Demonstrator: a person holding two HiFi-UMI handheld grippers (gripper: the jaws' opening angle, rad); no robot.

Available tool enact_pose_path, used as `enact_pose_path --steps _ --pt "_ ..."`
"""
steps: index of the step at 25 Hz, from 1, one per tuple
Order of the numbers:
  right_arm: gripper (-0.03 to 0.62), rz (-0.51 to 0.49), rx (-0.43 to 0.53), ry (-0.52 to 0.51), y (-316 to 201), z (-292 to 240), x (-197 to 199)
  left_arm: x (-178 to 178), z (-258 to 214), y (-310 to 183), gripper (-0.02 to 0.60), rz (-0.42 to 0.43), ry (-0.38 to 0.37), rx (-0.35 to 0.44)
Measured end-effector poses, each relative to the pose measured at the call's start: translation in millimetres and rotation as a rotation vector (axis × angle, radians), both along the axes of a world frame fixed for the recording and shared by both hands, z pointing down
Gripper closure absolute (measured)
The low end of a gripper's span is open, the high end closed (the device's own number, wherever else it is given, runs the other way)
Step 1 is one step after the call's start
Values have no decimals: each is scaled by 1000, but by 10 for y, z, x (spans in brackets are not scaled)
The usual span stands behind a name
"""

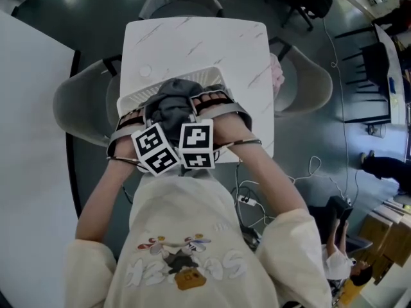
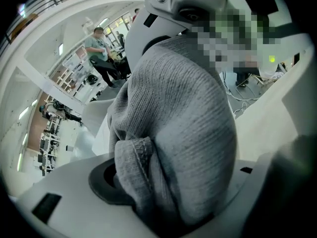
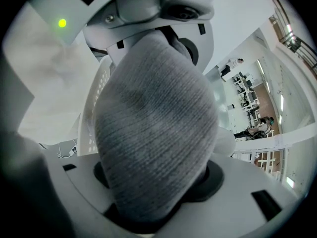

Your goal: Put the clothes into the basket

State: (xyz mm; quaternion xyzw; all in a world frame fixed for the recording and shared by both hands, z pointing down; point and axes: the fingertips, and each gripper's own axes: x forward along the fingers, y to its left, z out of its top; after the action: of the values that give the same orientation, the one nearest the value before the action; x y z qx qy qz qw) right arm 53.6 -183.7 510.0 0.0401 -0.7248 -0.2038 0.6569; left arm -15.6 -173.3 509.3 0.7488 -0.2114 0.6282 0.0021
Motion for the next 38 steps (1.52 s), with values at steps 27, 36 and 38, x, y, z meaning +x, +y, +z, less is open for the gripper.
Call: enact_pose_path --steps 27,36,38 --pt "326 31 -159 7 -76 1117 -93 -90 1076 -65 296 -25 11 -133" --pt "324 32 -173 -6 -61 1328 -153 -144 1290 -53 296 -38 8 -137" --pt "324 35 -178 -10 -56 1371 -153 -144 1330 -47 296 -38 6 -140"
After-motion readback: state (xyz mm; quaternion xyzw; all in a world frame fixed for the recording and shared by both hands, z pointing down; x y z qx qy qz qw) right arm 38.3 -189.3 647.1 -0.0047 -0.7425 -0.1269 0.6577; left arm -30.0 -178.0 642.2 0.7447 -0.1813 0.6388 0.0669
